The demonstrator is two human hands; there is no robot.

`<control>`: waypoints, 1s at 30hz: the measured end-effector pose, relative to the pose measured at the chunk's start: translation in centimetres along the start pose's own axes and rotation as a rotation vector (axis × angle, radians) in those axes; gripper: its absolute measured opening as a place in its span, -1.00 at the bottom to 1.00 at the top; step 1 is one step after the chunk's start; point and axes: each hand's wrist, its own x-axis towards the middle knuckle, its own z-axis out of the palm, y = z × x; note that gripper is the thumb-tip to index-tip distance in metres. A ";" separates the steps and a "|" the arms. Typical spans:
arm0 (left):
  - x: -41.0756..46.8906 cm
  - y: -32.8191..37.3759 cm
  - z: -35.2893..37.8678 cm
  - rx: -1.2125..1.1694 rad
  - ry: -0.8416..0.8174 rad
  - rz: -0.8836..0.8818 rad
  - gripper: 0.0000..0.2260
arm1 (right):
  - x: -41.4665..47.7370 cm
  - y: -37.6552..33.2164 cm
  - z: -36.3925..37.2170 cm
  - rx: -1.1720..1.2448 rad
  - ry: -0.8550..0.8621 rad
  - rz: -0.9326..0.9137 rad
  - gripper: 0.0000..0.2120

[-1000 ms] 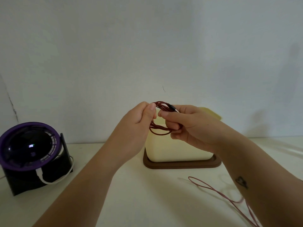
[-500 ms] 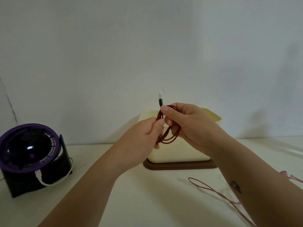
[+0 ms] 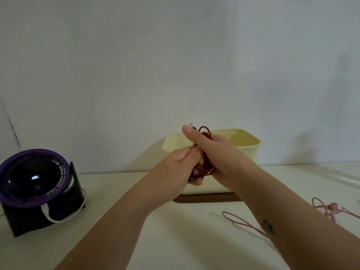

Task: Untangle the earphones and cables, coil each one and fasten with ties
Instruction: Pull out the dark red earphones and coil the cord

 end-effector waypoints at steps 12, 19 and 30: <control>-0.5 -0.8 -3.0 -0.186 -0.256 -0.138 -0.73 | -0.6 -1.3 -1.2 -0.125 -0.199 -0.002 -0.73; 0.0 -1.1 -3.7 -0.413 -0.210 -0.141 -0.67 | -0.6 -1.8 -2.7 0.057 -0.270 0.084 -0.96; 0.5 -1.5 -2.5 -0.461 -0.133 -0.217 -0.78 | -0.3 -1.6 -3.6 0.088 -0.157 0.116 -0.96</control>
